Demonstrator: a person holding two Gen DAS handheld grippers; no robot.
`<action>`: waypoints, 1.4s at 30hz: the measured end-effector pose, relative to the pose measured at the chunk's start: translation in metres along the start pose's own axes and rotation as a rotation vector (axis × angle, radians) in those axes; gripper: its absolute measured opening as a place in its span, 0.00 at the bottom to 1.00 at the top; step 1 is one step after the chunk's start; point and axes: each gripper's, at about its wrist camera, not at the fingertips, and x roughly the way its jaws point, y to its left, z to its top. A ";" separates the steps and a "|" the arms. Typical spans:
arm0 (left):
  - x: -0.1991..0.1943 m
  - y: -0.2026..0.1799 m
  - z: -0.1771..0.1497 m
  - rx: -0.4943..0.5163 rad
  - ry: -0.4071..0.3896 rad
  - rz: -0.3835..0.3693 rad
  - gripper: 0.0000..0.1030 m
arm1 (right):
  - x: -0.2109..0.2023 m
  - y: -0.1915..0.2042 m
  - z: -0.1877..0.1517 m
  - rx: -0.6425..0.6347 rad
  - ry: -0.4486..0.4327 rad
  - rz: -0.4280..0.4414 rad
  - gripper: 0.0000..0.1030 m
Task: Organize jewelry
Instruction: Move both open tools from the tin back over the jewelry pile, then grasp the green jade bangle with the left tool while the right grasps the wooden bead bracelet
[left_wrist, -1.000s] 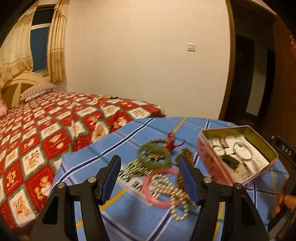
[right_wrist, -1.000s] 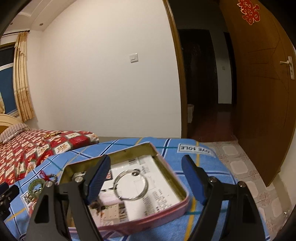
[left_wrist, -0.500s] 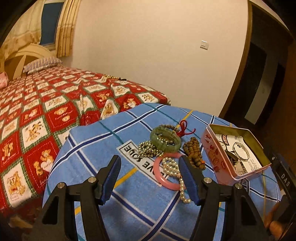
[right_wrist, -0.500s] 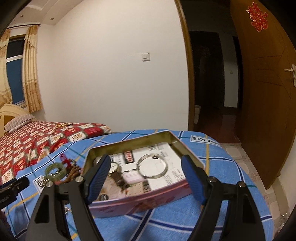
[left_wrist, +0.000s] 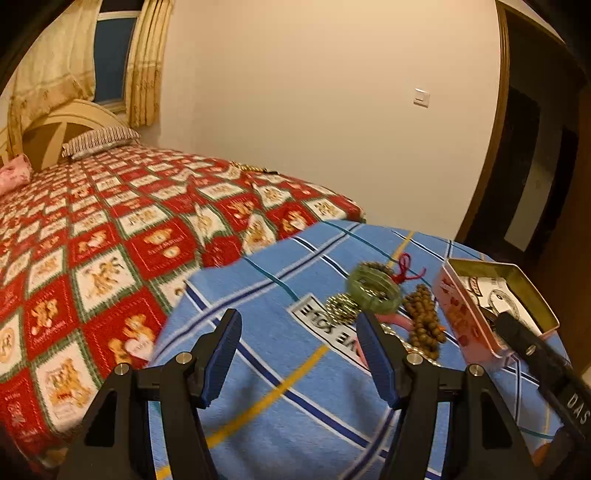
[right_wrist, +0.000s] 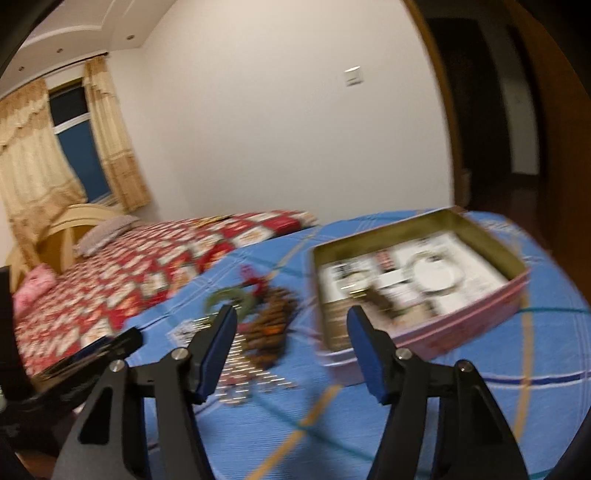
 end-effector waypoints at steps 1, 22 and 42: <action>0.000 0.002 0.001 -0.004 -0.001 -0.002 0.63 | 0.003 0.003 -0.001 0.008 0.015 0.025 0.63; 0.013 0.021 0.012 -0.008 -0.006 -0.034 0.74 | 0.102 -0.021 0.008 0.138 0.280 0.033 0.58; 0.058 -0.027 0.037 0.070 0.052 -0.095 0.74 | 0.074 -0.016 0.022 0.015 0.170 0.080 0.24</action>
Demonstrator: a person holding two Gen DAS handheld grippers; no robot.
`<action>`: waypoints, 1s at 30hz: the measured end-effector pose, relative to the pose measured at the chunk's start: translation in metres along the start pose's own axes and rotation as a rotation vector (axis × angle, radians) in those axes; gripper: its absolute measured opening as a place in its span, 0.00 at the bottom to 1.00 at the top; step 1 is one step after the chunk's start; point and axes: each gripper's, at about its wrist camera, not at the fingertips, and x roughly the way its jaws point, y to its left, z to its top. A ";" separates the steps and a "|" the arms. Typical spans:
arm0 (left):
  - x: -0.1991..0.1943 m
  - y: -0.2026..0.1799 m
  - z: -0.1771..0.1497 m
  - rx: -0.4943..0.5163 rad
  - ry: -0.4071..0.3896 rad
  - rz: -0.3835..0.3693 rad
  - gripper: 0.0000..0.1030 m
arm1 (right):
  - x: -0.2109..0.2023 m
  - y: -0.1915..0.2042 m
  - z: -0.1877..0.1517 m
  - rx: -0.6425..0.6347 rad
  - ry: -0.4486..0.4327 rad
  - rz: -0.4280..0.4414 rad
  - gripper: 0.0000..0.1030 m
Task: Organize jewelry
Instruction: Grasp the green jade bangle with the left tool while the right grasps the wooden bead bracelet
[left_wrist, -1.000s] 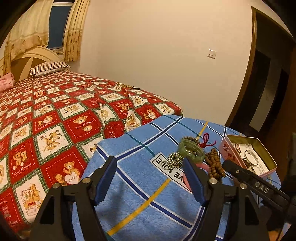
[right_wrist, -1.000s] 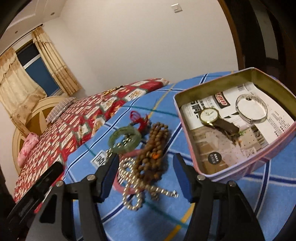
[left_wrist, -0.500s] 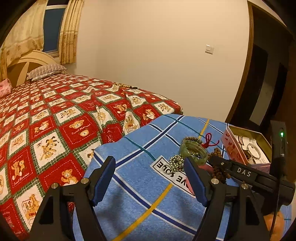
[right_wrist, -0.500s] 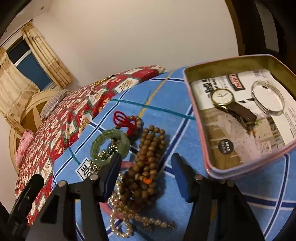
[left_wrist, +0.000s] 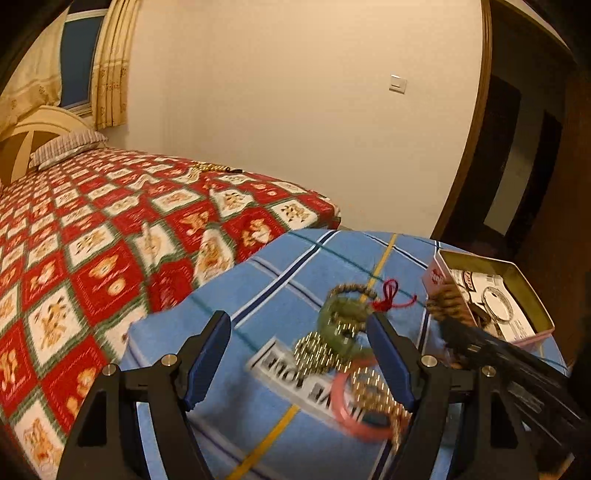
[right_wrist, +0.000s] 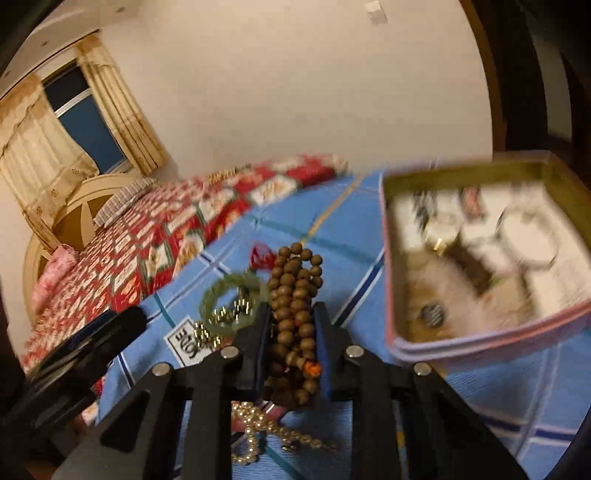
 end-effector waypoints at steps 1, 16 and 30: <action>0.006 -0.003 0.003 0.008 0.010 0.004 0.74 | -0.006 0.000 0.001 -0.002 -0.024 -0.001 0.24; 0.068 -0.015 -0.004 -0.001 0.214 0.008 0.24 | -0.014 -0.007 0.007 -0.020 -0.097 -0.059 0.24; 0.017 -0.004 0.002 -0.083 -0.051 -0.047 0.09 | -0.024 -0.009 0.006 0.010 -0.133 -0.046 0.25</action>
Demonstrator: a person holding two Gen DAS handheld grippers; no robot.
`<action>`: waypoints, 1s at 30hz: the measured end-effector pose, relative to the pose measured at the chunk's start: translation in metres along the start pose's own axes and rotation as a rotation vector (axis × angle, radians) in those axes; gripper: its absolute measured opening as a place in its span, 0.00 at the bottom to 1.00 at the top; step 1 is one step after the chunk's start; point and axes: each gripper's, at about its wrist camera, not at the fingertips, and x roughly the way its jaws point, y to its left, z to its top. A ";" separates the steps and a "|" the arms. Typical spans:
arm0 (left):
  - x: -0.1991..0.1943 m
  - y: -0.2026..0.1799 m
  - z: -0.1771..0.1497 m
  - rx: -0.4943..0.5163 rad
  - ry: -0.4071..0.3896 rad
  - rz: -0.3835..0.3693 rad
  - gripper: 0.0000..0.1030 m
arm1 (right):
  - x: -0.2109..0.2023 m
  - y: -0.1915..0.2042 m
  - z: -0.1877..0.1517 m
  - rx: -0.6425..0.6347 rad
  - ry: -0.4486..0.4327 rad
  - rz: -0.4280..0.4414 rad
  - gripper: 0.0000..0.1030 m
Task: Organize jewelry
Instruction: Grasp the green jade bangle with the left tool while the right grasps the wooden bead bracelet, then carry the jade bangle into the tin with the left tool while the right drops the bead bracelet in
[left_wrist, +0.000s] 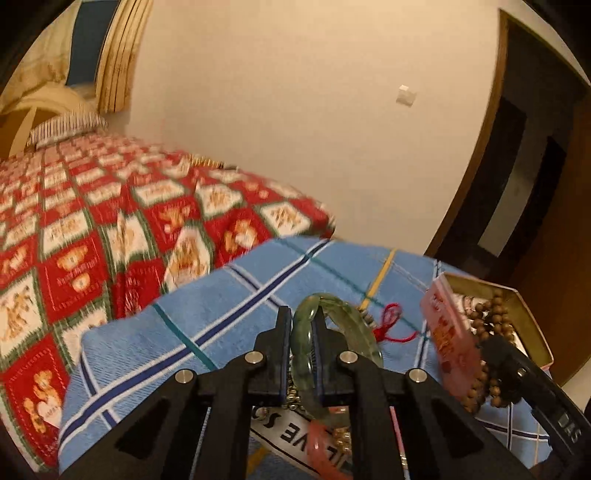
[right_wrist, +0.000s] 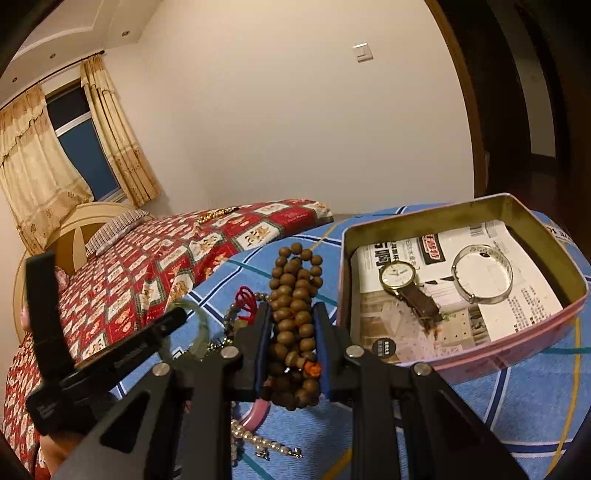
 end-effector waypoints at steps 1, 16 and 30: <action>-0.006 -0.004 0.000 0.012 -0.020 -0.007 0.09 | -0.002 0.000 0.001 0.001 -0.007 0.001 0.24; -0.022 -0.095 0.018 0.160 -0.080 -0.215 0.09 | -0.061 -0.060 0.035 -0.016 -0.236 -0.235 0.25; 0.041 -0.180 -0.016 0.255 0.104 -0.321 0.09 | -0.044 -0.119 0.041 0.021 -0.112 -0.338 0.25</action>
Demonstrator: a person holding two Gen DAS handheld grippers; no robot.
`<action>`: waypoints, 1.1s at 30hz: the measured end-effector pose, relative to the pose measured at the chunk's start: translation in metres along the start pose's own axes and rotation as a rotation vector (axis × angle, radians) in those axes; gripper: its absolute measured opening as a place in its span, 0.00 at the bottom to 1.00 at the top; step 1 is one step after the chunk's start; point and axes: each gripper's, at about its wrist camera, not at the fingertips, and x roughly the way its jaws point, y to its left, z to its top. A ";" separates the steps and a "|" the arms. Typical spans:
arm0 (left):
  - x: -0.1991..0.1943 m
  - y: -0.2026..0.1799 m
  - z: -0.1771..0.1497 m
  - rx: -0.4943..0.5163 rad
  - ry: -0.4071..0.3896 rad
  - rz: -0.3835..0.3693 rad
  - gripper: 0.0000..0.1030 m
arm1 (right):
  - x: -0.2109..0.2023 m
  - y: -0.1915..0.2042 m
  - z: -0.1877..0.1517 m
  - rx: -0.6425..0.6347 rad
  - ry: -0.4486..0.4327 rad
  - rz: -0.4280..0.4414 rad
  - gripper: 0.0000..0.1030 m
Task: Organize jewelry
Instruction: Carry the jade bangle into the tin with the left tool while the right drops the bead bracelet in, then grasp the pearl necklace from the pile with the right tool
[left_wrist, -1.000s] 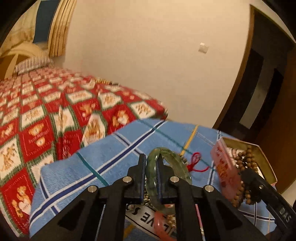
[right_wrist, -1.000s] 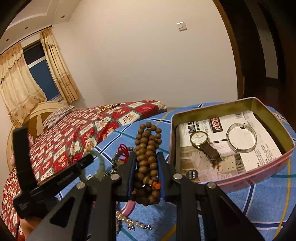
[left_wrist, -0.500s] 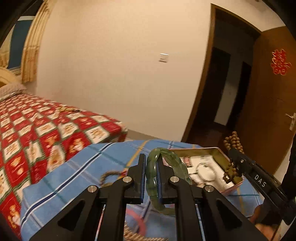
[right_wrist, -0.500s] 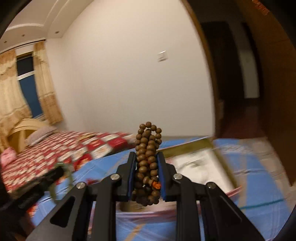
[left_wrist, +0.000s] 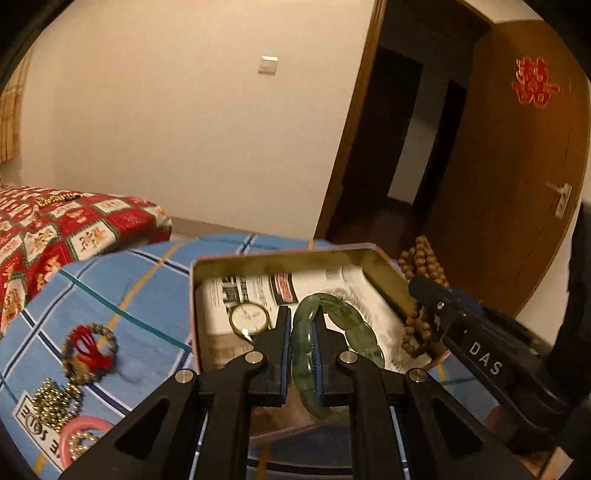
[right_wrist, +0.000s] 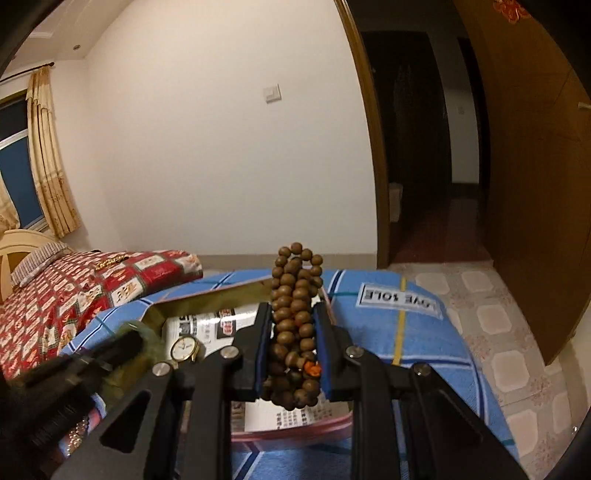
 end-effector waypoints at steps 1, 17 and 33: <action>0.004 0.001 -0.001 -0.003 0.015 0.004 0.09 | 0.000 -0.002 -0.001 -0.001 0.011 -0.006 0.25; 0.025 0.001 -0.007 0.026 0.092 0.043 0.31 | 0.019 -0.001 -0.014 -0.024 0.151 -0.006 0.26; -0.031 0.026 -0.024 -0.059 -0.060 0.168 0.63 | -0.006 -0.028 0.000 0.158 -0.022 -0.035 0.69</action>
